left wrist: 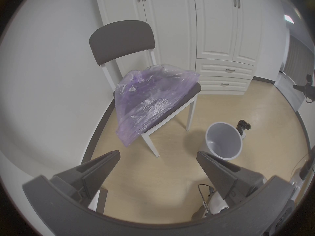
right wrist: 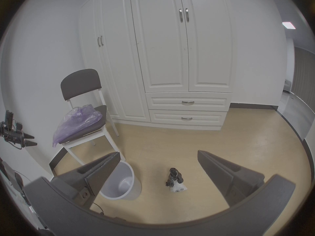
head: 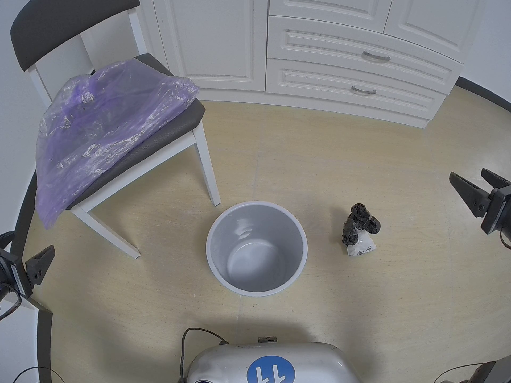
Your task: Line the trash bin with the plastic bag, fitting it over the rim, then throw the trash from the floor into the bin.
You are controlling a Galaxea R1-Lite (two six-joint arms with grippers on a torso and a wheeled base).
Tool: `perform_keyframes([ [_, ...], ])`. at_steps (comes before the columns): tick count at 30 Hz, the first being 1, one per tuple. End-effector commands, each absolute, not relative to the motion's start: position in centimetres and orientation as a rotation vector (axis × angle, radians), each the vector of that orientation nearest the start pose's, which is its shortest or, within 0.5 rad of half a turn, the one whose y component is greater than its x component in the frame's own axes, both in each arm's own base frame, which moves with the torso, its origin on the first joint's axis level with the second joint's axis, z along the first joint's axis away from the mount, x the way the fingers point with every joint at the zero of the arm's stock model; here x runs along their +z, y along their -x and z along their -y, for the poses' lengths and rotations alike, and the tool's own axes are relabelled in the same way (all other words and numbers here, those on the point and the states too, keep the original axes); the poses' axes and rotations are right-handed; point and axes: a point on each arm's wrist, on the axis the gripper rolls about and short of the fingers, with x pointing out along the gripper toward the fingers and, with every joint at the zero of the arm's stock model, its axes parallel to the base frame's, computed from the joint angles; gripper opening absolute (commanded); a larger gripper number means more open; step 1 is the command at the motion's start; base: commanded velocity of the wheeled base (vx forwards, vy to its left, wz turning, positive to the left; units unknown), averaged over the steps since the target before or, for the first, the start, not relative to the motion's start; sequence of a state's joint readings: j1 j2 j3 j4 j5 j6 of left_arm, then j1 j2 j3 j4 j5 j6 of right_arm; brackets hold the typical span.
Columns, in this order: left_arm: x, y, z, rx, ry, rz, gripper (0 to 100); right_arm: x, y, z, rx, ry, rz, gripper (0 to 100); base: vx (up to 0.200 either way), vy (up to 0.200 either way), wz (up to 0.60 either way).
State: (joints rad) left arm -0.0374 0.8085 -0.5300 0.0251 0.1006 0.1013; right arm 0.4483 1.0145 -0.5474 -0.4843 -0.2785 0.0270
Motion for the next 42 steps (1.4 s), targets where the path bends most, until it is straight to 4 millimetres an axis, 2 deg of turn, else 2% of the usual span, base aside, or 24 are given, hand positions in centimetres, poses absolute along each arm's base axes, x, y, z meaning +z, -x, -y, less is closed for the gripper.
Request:
perform_keyframes([
  [1,20.9,-8.6,-0.4,0.106,-0.125,-0.337,100,23.6,-13.8,-6.6,0.164,-0.025,-0.012,100,0.0,0.0,0.0],
  [5,20.6,-9.0,-1.1,0.173,-0.158,-0.369,100,23.7,-15.0,-7.7,0.126,-0.045,0.02,100,0.0,0.0,0.0],
  [7,20.1,-9.4,-2.0,0.241,-0.187,-0.417,100,23.7,-15.8,-9.1,0.096,-0.069,0.058,100,0.0,0.0,0.0],
  [8,20.1,-9.4,-2.0,0.241,-0.187,-0.417,100,23.7,-15.8,-9.1,0.096,-0.069,0.058,100,0.0,0.0,0.0],
  [9,20.0,-9.6,-2.6,0.281,-0.202,-0.423,100,23.6,-16.2,-10.2,0.083,-0.087,0.082,100,0.0,0.0,0.0],
  [11,19.9,-9.9,-2.8,0.294,-0.203,-0.412,100,23.6,-16.4,-11.0,0.089,-0.101,0.097,100,0.0,0.0,0.0],
  [14,19.5,-10.1,-3.0,0.298,-0.204,-0.402,100,23.5,-16.3,-11.6,0.11,-0.107,0.101,100,0.0,0.0,0.0],
  [18,18.6,-10.9,-3.5,0.311,-0.207,-0.43,100,23.2,-16.6,-12.9,0.138,-0.112,0.086,100,0.0,0.0,0.0],
  [19,18.0,-11.6,-4.1,0.327,-0.223,-0.457,100,23.2,-17.2,-13.8,0.139,-0.159,0.087,100,0.0,0.0,0.0],
  [21,17.7,-11.9,-4.3,0.337,-0.233,-0.464,100,23.2,-17.4,-14.2,0.137,-0.177,0.094,100,0.0,0.0,0.0],
  [22,16.9,-12.6,-4.7,0.343,-0.25,-0.469,100,23.2,-17.9,-14.8,0.133,-0.193,0.104,100,0.0,0.0,0.0],
  [29,14.9,-14.7,-5.9,0.364,-0.281,-0.445,100,23.5,-19.4,-16.1,0.132,-0.253,0.153,100,0.0,0.0,0.0],
  [42,14.0,-16.8,-6.7,0.377,-0.265,-0.452,100,23.4,-19.9,-16.6,0.137,-0.255,0.152,100,0.0,0.0,0.0],
])
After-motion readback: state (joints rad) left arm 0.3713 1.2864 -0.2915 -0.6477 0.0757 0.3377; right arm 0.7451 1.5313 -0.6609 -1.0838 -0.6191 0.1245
